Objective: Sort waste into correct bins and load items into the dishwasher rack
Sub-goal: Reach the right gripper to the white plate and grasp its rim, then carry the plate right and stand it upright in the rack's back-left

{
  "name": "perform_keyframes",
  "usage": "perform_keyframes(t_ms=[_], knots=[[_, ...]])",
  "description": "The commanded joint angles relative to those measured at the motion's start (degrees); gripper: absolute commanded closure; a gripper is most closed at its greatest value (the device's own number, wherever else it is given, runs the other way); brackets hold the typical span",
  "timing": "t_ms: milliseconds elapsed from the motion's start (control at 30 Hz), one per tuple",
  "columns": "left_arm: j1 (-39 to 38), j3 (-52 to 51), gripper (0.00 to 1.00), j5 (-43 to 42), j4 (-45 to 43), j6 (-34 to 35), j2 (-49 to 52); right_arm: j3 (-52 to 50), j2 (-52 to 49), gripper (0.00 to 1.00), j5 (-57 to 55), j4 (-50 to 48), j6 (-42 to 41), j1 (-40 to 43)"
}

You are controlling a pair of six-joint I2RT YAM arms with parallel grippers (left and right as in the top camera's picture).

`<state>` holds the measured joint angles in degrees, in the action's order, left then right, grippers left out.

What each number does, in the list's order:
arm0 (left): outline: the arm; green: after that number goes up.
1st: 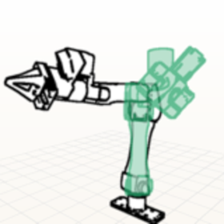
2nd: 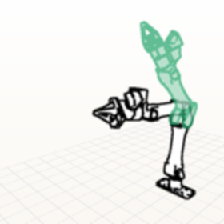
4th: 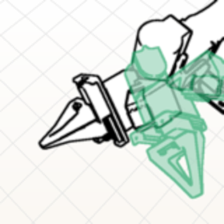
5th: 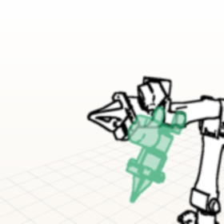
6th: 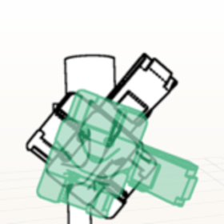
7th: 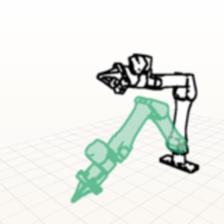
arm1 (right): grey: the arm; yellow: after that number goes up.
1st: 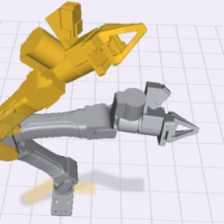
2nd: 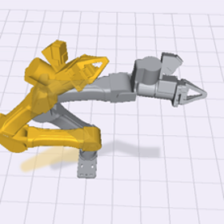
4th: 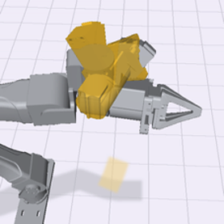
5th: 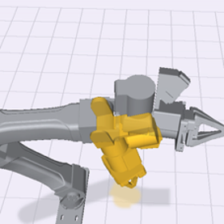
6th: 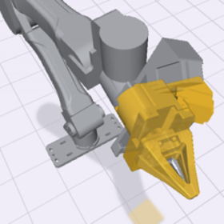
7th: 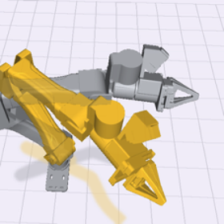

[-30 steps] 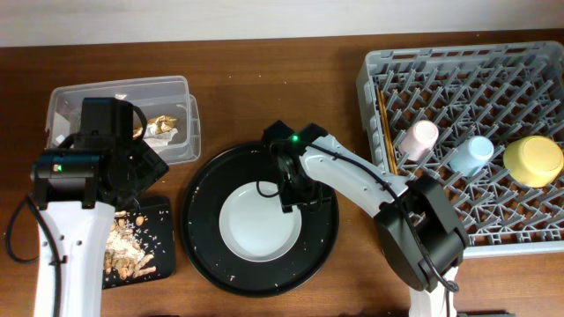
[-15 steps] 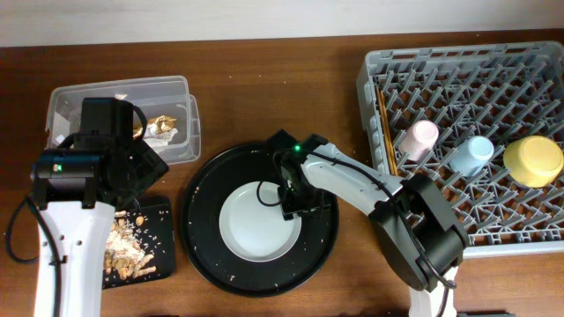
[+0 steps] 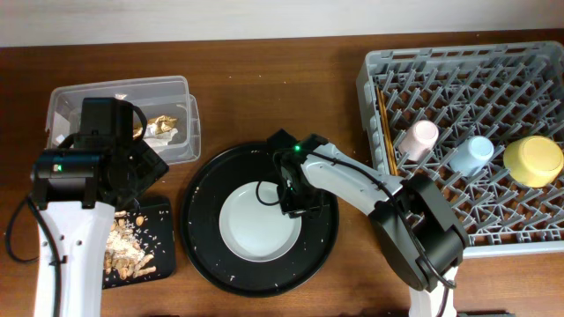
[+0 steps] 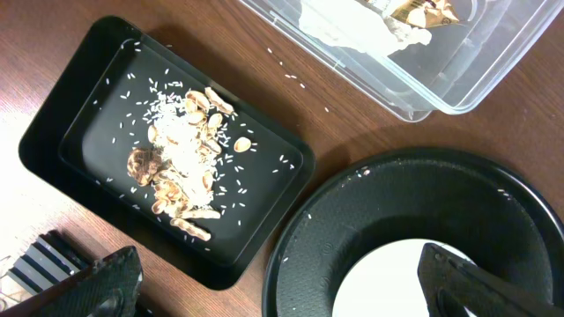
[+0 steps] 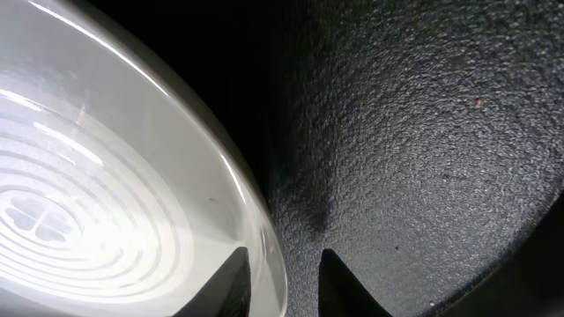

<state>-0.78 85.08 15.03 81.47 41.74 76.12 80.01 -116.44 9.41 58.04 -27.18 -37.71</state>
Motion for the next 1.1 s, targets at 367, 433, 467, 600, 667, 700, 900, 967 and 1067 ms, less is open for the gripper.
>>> perform_keyframes(t_ms=[367, 433, 467, 600, 667, 700, 900, 967, 1067], knots=[[0.31, 0.90, 0.01, 0.22, 0.07, 0.68, -0.17, -1.22, 0.28, 0.96, 0.52, -0.83, -2.47, 0.52], [0.31, 0.90, 0.01, 0.22, 0.07, 0.68, -0.17, -0.85, 1.16, 0.96, 0.50, 0.15, -2.47, 1.42], [0.31, 0.90, 0.01, 0.22, 0.07, 0.68, -0.17, -0.15, 1.79, 0.96, 0.50, 1.01, -2.43, 2.16], [0.31, 0.90, 0.01, 0.22, 0.07, 0.68, -0.17, 7.69, 4.87, 0.96, 0.50, 9.07, 1.25, 6.49], [0.31, 0.90, 0.01, 0.22, 0.07, 0.68, -0.17, 13.64, 6.73, 0.96, -0.35, 14.45, 2.95, 9.31], [0.31, 0.90, 0.01, 0.22, 0.07, 0.68, -0.17, 16.24, 7.39, 0.96, -1.77, 16.61, 2.95, 10.51], [0.31, 0.90, 0.01, 0.22, 0.07, 0.68, -0.17, 35.10, 10.01, 0.96, -14.62, 28.37, 2.95, 20.57], [0.31, 0.90, 0.01, 0.22, 0.07, 0.68, -0.17, 38.84, 10.01, 0.96, -18.53, 30.01, 2.93, 23.47], [0.31, 0.90, 0.01, 0.22, 0.07, 0.68, -0.17, 41.44, 10.01, 0.96, -26.60, 30.08, 1.01, 27.96]])
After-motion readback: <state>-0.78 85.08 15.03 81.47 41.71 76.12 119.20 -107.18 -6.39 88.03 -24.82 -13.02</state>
